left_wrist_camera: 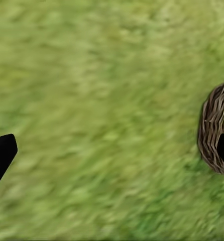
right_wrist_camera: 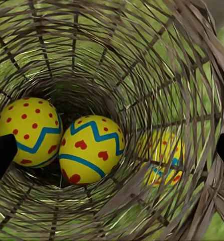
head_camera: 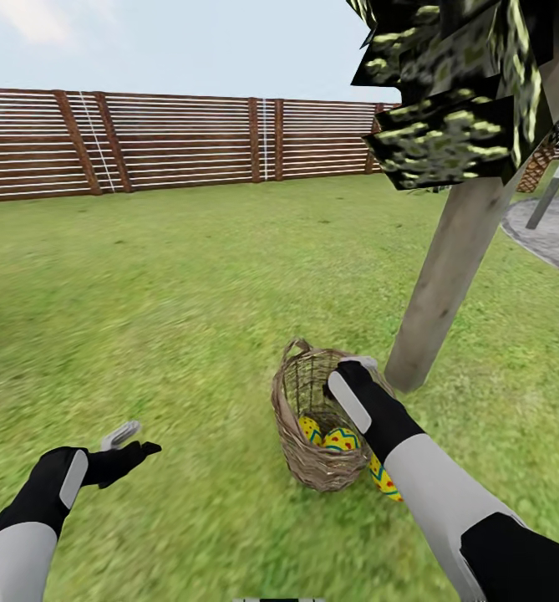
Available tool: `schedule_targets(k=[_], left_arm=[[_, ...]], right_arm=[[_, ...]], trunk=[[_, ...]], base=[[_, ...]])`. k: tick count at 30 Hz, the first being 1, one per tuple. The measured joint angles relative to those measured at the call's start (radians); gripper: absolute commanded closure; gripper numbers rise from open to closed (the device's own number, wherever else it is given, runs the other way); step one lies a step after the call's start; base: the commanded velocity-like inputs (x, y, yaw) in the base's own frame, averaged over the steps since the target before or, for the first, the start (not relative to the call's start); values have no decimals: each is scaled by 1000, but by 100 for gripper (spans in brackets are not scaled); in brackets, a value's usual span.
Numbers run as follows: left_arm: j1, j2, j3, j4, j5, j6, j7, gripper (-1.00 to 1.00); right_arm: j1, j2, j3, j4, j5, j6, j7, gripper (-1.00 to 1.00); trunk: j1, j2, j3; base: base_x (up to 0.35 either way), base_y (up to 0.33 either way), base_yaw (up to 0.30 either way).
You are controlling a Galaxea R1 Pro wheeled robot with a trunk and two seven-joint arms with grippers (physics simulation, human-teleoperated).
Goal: Take the three Easter eggs out of the wicker basket on the lawn in the garden, then place them on the lawn next to a single tree (choose any tree) so that all three eggs are next to the same tree and none are left in the basket.
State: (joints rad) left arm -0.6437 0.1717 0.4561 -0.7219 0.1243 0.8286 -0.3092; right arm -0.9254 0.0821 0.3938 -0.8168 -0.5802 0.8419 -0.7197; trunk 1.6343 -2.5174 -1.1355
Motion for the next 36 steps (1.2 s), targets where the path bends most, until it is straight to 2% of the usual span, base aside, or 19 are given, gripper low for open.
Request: schedule_targets(k=[10, 12, 17, 19, 26, 36], left_arm=[[0, -1, -1, -1, 1, -2, 0, -100], [0, -1, -1, -1, 1, -2, 0, -100], [0, -2, -2, 0, 1, -3, 0, -100], [0, -2, -2, 1, 1, -1, -1, -100], [0, -2, -2, 1, 2, 4, -2, -100], [0, -3, -2, 3, 2, 1, -3, -100]], right_arm=[[-2, 1, -1, 36, -3, -11, 2, -100], [-2, 1, -1, 67, -4, -17, 21, -100], [-7, 1, -2, 159, -1, -22, 158, -100], [-15, 3, -3, 190, 0, -25, 188, -100], [-30, 3, -5, 272, -1, -95, 227, -100], [-32, -7, -7, 277, 3, -159, 313, -100]], trunk=[[0, 0, 0], [0, 0, 0], [0, 0, 0], [0, 0, 0], [0, 0, 0], [5, -2, -39]], base=[[153, 0, 0], [27, 0, 0], [9, 0, 0], [3, 0, 0], [0, 0, 0], [0, 0, 0]])
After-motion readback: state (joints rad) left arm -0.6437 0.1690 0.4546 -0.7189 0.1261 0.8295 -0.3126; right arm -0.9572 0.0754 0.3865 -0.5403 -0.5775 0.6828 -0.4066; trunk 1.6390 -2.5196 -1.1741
